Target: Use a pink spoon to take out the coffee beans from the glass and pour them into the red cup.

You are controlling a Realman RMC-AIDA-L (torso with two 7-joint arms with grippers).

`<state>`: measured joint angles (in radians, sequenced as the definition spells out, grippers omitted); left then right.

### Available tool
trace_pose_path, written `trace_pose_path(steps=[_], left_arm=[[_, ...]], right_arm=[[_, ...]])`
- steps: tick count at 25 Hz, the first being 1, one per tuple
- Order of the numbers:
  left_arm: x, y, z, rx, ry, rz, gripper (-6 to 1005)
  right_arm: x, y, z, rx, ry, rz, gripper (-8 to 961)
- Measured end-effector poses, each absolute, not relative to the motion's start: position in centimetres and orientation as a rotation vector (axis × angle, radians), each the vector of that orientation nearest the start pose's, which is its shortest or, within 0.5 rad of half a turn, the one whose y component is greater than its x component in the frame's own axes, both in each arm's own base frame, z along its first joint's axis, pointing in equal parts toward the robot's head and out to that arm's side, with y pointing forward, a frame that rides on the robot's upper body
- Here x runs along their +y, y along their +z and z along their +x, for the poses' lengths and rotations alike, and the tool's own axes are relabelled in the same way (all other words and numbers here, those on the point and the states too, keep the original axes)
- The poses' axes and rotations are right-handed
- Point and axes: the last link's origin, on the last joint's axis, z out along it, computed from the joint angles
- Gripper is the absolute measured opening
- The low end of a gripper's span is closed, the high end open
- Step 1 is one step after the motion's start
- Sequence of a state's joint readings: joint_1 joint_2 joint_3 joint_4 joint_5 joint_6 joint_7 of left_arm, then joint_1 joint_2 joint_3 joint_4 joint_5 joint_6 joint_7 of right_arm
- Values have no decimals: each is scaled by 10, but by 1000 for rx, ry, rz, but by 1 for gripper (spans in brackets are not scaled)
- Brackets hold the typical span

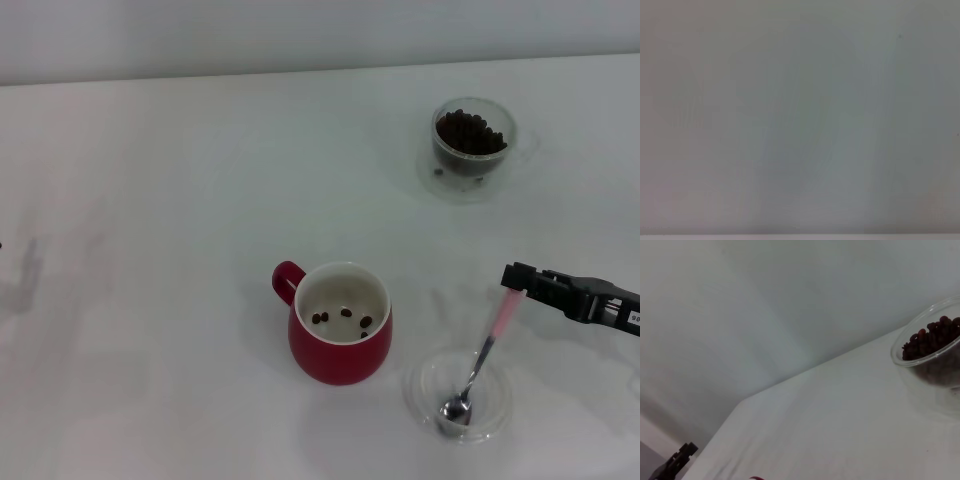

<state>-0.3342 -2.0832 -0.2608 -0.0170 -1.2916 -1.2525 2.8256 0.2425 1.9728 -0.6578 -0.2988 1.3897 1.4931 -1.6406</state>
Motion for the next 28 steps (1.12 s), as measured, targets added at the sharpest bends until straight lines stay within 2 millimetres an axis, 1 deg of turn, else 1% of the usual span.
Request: trace_pose_path(steps=[4, 9, 12, 15, 20, 25, 28], left_arm=[[275, -16, -372, -655, -645, -1663, 643], [275, -16, -373, -657, -644, -1662, 642], [275, -16, -372, -657, -643, -1662, 642], [276, -15, -372, -656, -644, -1658, 642], [278, -12, -373, -649, -643, -1649, 642], [279, -5, -373, -614, -646, -1647, 641], [279, 1, -372, -582, -659, -1639, 641]], right_arm=[[233, 6, 372, 1443, 935, -2166, 277], [236, 11, 374, 1432, 938, -2146, 274], [242, 22, 376, 1399, 951, -2111, 272], [253, 38, 380, 1348, 965, -2051, 273], [271, 62, 397, 1256, 894, -1896, 274], [279, 74, 410, 1134, 819, -1773, 275], [278, 80, 416, 1050, 803, -1683, 275]])
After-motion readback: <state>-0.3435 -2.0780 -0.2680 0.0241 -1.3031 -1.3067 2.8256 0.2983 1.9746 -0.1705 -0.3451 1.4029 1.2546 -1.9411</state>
